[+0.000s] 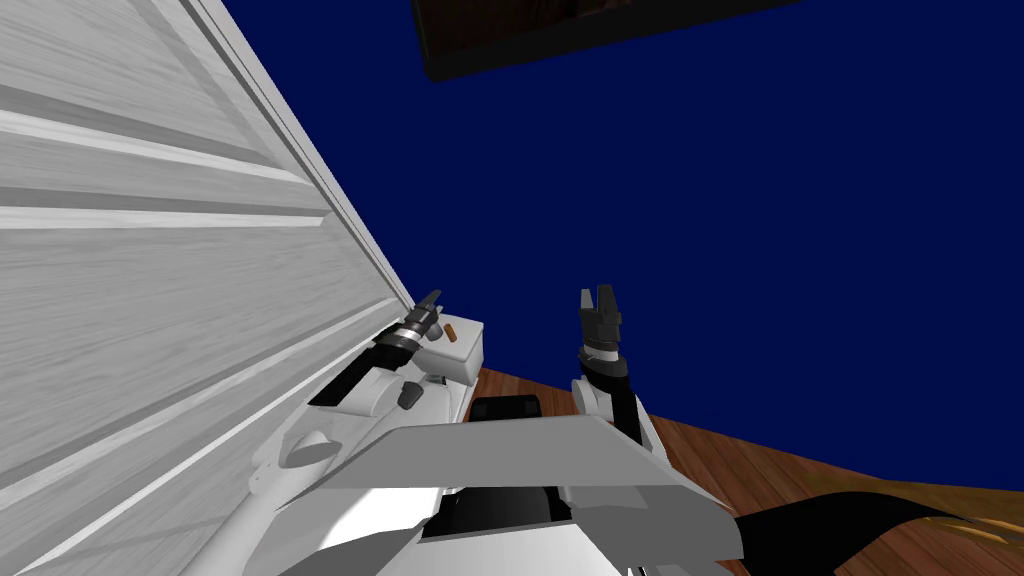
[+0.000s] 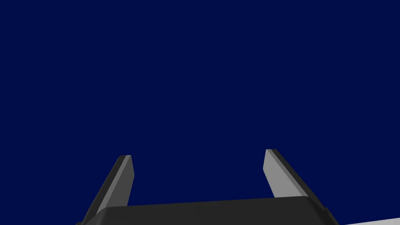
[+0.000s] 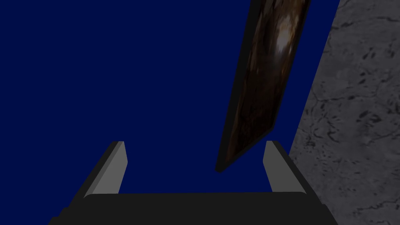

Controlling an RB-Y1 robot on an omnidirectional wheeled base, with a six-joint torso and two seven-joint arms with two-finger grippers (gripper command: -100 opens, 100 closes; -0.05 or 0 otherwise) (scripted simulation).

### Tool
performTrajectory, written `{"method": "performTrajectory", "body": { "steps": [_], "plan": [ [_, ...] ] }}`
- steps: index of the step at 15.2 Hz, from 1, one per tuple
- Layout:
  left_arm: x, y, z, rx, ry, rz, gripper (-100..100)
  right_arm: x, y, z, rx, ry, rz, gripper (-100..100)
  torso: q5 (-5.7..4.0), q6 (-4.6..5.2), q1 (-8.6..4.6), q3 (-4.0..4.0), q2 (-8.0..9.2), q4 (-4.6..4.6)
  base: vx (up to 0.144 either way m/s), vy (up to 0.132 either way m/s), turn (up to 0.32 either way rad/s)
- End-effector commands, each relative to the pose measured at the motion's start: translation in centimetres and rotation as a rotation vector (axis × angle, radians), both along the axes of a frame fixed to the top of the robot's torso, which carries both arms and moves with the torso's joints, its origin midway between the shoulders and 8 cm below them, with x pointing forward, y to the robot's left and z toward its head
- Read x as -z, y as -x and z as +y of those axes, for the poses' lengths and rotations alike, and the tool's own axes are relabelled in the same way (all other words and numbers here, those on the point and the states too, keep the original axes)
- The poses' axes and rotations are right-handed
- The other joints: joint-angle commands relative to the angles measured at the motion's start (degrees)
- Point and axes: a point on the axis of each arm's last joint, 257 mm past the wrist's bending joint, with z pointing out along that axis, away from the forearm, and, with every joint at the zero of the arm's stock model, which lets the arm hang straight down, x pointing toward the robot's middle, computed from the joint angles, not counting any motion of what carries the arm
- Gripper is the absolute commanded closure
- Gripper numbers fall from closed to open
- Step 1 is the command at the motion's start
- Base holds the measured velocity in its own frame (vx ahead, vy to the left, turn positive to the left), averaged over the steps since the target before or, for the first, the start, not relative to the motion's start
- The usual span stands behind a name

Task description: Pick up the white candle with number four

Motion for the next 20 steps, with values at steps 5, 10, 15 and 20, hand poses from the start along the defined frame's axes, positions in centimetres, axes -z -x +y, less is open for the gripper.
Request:
{"method": "performTrajectory", "body": {
  "steps": [5,10,15,20],
  "plan": [
    [2.0,-0.9,0.1,0.016,-0.031,0.109,-100,0.0,0.0,0.0,0.000,0.000,0.000,0,0.00,0.00,0.00,0.00,0.01,0.00,0.011,0.006,-0.012],
    [3.9,-1.2,0.5,0.013,-0.052,0.200,-100,0.0,0.0,0.0,0.000,0.000,0.000,0,0.00,0.01,0.00,0.00,0.00,0.00,0.014,0.008,-0.014],
    [5.6,-1.3,0.9,0.011,-0.072,0.283,-100,0.0,0.0,0.0,0.000,0.000,0.000,0,0.00,0.01,0.00,0.00,0.00,0.00,0.012,0.006,-0.012],
    [6.7,-1.3,1.2,0.011,-0.090,0.348,-100,0.0,0.0,0.0,0.000,0.000,0.000,0,0.00,0.00,0.00,0.00,0.00,0.00,0.012,0.006,-0.010]
  ]
}}
